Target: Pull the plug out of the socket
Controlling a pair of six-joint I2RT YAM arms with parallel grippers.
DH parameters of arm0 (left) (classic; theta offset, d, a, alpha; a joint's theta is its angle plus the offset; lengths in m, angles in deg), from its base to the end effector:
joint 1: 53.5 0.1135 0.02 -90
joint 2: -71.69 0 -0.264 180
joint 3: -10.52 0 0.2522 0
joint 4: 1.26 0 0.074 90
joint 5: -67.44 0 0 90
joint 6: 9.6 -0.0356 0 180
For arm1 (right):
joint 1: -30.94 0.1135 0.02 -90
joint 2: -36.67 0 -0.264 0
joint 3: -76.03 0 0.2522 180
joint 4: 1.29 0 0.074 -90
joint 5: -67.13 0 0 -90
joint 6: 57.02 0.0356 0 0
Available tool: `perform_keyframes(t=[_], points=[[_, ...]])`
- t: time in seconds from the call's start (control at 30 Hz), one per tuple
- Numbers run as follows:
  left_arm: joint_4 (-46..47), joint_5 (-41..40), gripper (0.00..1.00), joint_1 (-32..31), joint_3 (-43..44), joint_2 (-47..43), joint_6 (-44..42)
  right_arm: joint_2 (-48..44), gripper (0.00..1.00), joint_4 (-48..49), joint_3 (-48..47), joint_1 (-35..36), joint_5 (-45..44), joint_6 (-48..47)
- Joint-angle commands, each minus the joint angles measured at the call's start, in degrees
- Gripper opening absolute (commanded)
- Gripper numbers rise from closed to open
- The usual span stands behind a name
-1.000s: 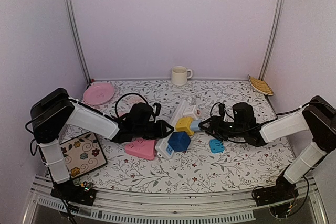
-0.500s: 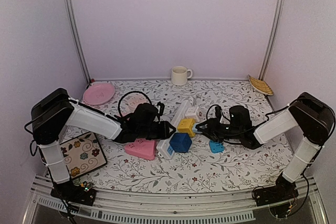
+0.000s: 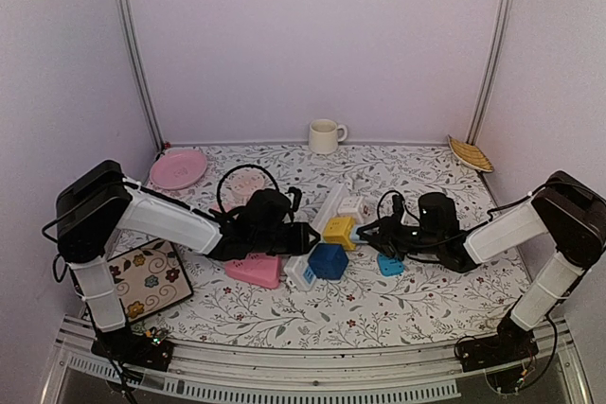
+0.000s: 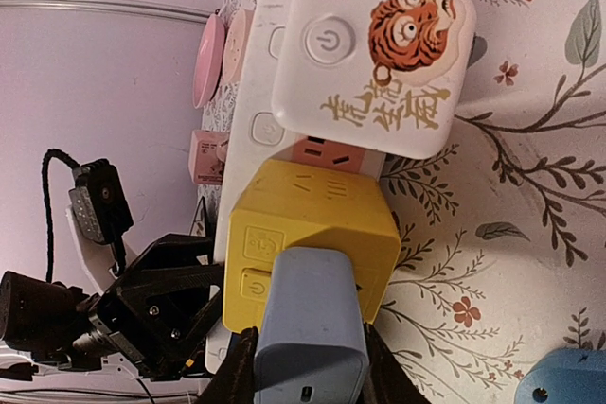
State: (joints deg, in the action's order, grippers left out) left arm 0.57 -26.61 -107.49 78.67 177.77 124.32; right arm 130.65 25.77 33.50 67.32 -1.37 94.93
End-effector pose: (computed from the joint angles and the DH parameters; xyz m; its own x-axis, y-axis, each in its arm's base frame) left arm 0.2258 -0.3063 0.1476 -0.7860 -0.0955 -0.6109 0.3168 0.7863 -0.5305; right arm 0.2282 0.1843 0.1354 -0.8806 0.3712 -0.2947 -0.0925 0.4753 0.8749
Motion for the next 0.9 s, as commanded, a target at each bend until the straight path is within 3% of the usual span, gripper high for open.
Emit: perform_keyframes(t=[0.0, 0.37, 0.87], points=[[-6.49, -8.19, 0.08, 0.60, -0.10, -1.22, -2.22, -5.43, 0.09, 0.87, 0.52, 0.10, -0.33, -1.91], [-7.56, -9.04, 0.07, 2.03, -1.03, -1.25, -1.43, -12.34, 0.08, -4.02, 2.04, -0.83, -1.68, -3.31], [-4.00, -3.19, 0.09, 4.21, -2.78, -1.57, -0.67, -17.66, 0.05, -8.17, 3.32, -1.82, -3.38, -5.71]])
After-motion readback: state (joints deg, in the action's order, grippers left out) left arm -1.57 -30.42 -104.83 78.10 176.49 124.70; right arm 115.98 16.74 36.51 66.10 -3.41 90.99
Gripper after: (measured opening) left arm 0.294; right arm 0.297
